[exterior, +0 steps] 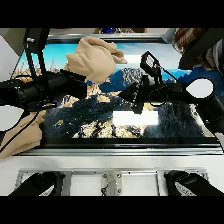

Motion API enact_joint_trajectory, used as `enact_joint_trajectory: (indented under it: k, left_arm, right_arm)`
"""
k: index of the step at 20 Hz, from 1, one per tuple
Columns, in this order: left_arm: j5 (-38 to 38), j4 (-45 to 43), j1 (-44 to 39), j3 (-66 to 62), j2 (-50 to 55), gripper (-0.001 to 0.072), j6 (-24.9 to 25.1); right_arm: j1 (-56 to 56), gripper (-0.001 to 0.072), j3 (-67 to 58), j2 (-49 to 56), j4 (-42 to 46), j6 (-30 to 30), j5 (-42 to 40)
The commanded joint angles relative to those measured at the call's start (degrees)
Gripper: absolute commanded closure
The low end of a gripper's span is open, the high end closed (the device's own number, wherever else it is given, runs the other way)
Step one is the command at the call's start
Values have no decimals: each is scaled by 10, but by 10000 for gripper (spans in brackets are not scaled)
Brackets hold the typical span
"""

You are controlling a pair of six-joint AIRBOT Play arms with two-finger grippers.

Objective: Fold the clothes and pants, and hang the long-sleeved shirts on hangers.

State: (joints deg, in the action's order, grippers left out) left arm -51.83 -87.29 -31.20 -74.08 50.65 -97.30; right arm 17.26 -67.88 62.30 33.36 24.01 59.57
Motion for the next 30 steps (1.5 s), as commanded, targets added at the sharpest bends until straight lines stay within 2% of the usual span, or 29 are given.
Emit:
enact_joint_trajectory:
  k: [1,15,18,22,25,26,27,28,30]
  left_arm:
    - [0,0,0,0,0,682,0]
    - [-5,-5,0,0,-4,682,0]
    - [-20,-61,1,0,-24,682,0]
    - [-139,-186,34,0,-54,682,0]
    - [-237,-237,163,0,-42,681,0]
    - [-263,-242,222,0,-29,444,14]
    - [-284,-240,284,0,-10,20,19]
    - [-301,-239,341,0,12,-12,18]
    - [-322,-236,449,3,67,-12,18]
  right_arm:
    - [0,687,0,0,0,0,0]
    - [0,686,0,0,-2,0,0]
    - [0,686,0,1,-33,1,1]
    - [0,686,0,2,-59,2,5]
    - [0,686,0,1,-34,59,-15]
    - [0,686,0,2,-15,70,-15]
    - [0,686,0,1,3,84,-15]
    - [0,686,0,2,18,98,-15]
    - [0,686,0,2,32,117,-14]
